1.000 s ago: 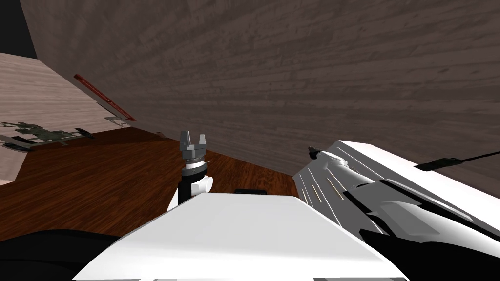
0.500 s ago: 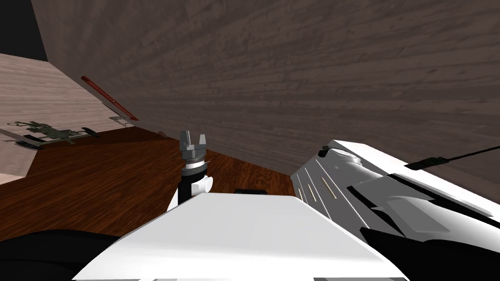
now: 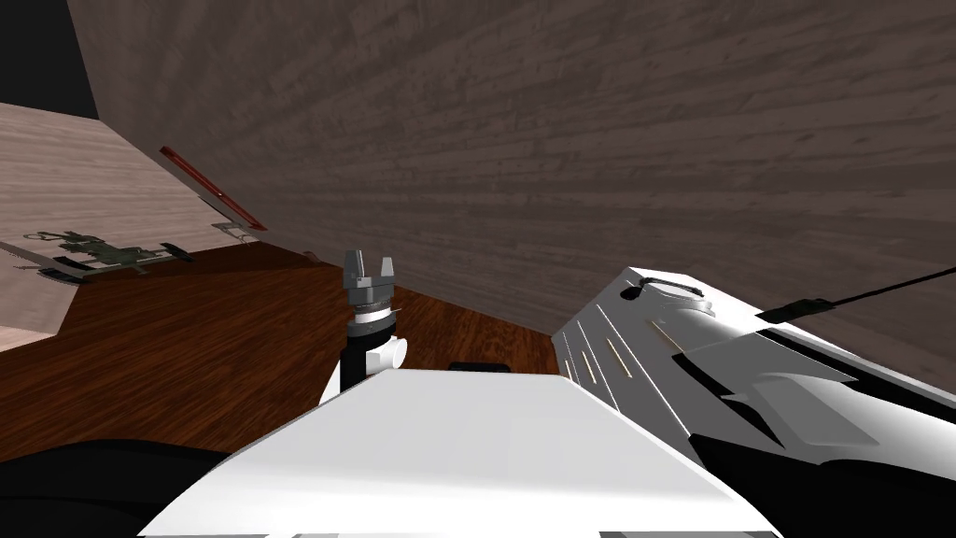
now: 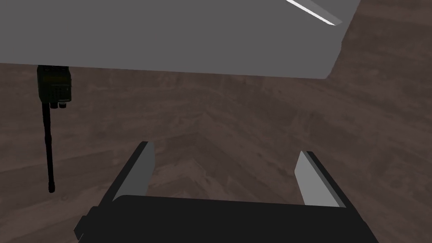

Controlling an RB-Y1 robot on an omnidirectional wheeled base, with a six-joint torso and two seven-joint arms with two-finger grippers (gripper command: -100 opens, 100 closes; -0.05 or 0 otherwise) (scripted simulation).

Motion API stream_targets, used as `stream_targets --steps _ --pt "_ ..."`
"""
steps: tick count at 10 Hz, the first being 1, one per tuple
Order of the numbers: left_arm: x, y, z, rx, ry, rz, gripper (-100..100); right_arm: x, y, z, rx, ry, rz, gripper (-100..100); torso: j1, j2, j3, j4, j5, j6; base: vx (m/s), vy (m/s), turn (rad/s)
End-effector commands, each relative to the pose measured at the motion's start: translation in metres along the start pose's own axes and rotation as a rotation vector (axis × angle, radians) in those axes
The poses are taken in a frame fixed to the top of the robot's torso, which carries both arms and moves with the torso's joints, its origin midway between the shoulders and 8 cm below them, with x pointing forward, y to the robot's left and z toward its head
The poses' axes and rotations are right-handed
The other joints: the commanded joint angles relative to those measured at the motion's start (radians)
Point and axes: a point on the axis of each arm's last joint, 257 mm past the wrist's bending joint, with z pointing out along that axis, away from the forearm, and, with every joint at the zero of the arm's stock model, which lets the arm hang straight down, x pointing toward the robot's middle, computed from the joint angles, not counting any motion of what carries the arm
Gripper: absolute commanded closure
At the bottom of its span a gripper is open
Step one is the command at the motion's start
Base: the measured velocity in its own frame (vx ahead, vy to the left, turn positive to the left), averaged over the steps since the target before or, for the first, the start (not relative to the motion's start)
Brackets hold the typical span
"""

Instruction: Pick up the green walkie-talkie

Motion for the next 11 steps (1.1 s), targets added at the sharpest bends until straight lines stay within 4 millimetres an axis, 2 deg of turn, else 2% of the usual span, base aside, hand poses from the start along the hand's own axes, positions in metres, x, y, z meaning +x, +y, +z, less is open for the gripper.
stream_targets --steps 1,2,3,4,6,7,8,9,10,11 --pt "0.0 0.0 0.0 0.0 0.0 0.0 0 -0.007 -0.014 0.003 0.038 -0.011 0.005 -100 0.0 0.0 0.0 0.0 0.0 0.0 -0.026 -0.109 0.008" --pt "0.0 0.0 0.0 0.0 0.0 0.0 0 -0.02 -0.038 0.007 0.097 -0.031 0.014 -100 0.0 0.0 0.0 0.0 -0.001 0.0 -0.044 -0.139 0.002" --pt "0.0 0.0 0.0 0.0 0.0 0.0 0 -0.02 -0.038 0.007 0.097 -0.031 0.014 -100 -0.002 0.001 0.001 0.0 -0.001 0.0 -0.025 -0.125 0.007" --pt "0.0 0.0 0.0 0.0 0.0 0.0 0 -0.031 -0.06 0.009 0.149 -0.05 0.024 -100 -0.002 0.001 0.0 0.0 -0.001 0.0 -0.014 -0.131 -0.006" --pt "0.0 0.0 0.0 0.0 0.0 0.0 0 -0.03 -0.064 0.009 0.157 -0.048 0.022 -100 -0.001 0.0 0.0 0.0 -0.001 0.0 -0.008 -0.076 0.004" --pt "0.0 0.0 0.0 0.0 0.0 0.0 0 -0.04 -0.079 0.01 0.193 -0.066 0.033 -100 0.003 -0.001 0.0 0.0 0.0 0.0 -0.01 -0.07 -0.013" --pt "0.0 0.0 0.0 0.0 0.0 0.0 0 -0.04 -0.079 0.01 0.193 -0.066 0.033 -100 0.002 0.0 0.0 0.0 0.0 0.0 -0.01 -0.079 -0.006" --pt "0.0 0.0 0.0 0.0 0.0 0.0 0 -0.047 -0.093 0.01 0.228 -0.079 0.041 -100 0.002 0.0 0.0 0.0 0.0 -0.001 -0.009 -0.102 0.002" --pt "0.0 0.0 0.0 0.0 0.0 0.0 0 -0.049 -0.069 0.009 0.175 -0.084 0.049 -100 0.0 0.0 0.0 0.0 0.0 0.0 -0.016 -0.089 -0.012" --pt "0.0 0.0 0.0 0.0 0.0 0.0 0 -0.052 -0.077 0.009 0.195 -0.086 0.049 -100 0.001 0.0 0.0 0.0 -0.001 -0.001 -0.015 -0.034 0.011"
